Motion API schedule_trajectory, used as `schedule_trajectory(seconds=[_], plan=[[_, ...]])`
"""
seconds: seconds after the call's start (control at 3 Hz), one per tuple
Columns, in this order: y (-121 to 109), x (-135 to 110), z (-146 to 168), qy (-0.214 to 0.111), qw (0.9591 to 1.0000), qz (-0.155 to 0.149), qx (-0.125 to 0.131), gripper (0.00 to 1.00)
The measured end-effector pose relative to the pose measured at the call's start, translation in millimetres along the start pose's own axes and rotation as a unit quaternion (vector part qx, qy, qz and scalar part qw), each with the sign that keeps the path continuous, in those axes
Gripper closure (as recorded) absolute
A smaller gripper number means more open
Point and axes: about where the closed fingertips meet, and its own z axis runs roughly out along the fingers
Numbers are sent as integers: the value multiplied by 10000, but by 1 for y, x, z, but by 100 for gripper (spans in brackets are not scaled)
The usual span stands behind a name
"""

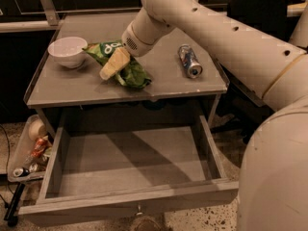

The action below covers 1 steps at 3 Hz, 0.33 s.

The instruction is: Pick green rice chip bag from top drawer and place on counter

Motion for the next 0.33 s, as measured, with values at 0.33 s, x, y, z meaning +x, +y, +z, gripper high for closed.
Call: schedule_trajectory(seconds=[0.33], plan=[[0, 0, 0, 0, 10000, 0, 0, 0]])
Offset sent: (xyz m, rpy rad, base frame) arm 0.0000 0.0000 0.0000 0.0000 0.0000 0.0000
